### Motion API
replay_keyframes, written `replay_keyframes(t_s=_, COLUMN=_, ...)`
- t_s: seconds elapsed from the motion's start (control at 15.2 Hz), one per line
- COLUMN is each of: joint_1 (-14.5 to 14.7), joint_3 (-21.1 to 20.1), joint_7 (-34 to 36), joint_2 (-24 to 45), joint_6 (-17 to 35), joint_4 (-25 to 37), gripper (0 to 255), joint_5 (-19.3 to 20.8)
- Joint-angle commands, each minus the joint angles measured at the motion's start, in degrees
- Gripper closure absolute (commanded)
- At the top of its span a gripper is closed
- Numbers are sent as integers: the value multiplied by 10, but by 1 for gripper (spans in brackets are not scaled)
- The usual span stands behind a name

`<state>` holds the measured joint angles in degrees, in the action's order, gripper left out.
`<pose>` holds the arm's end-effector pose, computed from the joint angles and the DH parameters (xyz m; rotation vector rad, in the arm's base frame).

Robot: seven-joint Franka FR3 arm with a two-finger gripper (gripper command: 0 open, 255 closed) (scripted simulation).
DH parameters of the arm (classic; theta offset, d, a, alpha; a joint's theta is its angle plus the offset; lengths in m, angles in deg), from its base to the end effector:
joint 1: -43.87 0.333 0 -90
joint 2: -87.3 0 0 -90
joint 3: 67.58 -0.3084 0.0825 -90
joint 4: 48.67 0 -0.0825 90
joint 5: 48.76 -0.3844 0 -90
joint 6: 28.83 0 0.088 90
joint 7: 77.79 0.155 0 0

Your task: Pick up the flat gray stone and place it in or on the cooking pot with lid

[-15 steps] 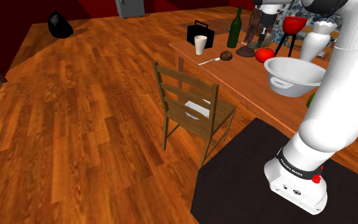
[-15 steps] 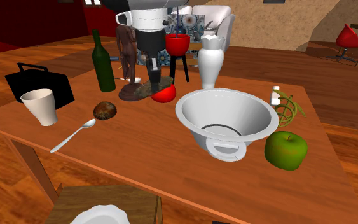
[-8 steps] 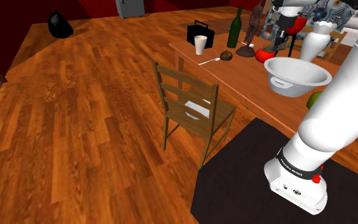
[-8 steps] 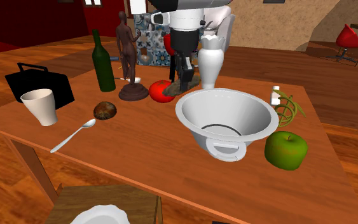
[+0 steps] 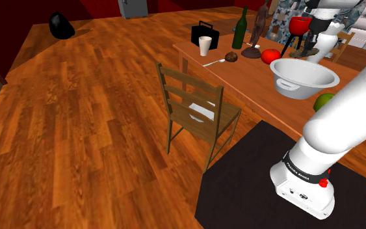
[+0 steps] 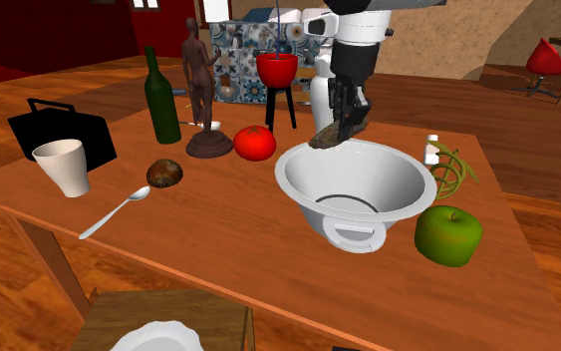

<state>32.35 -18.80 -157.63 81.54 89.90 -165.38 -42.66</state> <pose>0.2597 -0.4869 0.4268 2.9812 0.5828 0.0245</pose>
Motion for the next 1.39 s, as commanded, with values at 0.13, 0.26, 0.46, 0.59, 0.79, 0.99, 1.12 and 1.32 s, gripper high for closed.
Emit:
replay_keyframes(t_s=0.13, joint_1=-16, joint_3=15, joint_7=-23, joint_2=-20, joint_6=11, joint_4=-22, gripper=255, joint_5=16)
replay_keyframes(t_s=0.26, joint_1=-15, joint_3=18, joint_7=-26, joint_2=-13, joint_6=26, joint_4=-34, gripper=255, joint_5=11)
replay_keyframes(t_s=0.46, joint_1=-15, joint_3=23, joint_7=-32, joint_2=-3, joint_6=50, joint_4=-50, gripper=255, joint_5=3)
replay_keyframes(t_s=0.59, joint_1=-14, joint_3=26, joint_7=-37, joint_2=6, joint_6=66, joint_4=-60, gripper=255, joint_5=-4)
replay_keyframes(t_s=0.79, joint_1=-14, joint_3=30, joint_7=-46, joint_2=20, joint_6=89, joint_4=-74, gripper=255, joint_5=-16)
replay_keyframes(t_s=0.99, joint_1=-14, joint_3=33, joint_7=-55, joint_2=33, joint_6=109, joint_4=-84, gripper=255, joint_5=-28)
replay_keyframes(t_s=1.12, joint_1=-14, joint_3=33, joint_7=-55, joint_2=33, joint_6=109, joint_4=-84, gripper=255, joint_5=-28)
replay_keyframes(t_s=1.32, joint_1=-14, joint_3=33, joint_7=-55, joint_2=33, joint_6=109, joint_4=-84, gripper=255, joint_5=-28)
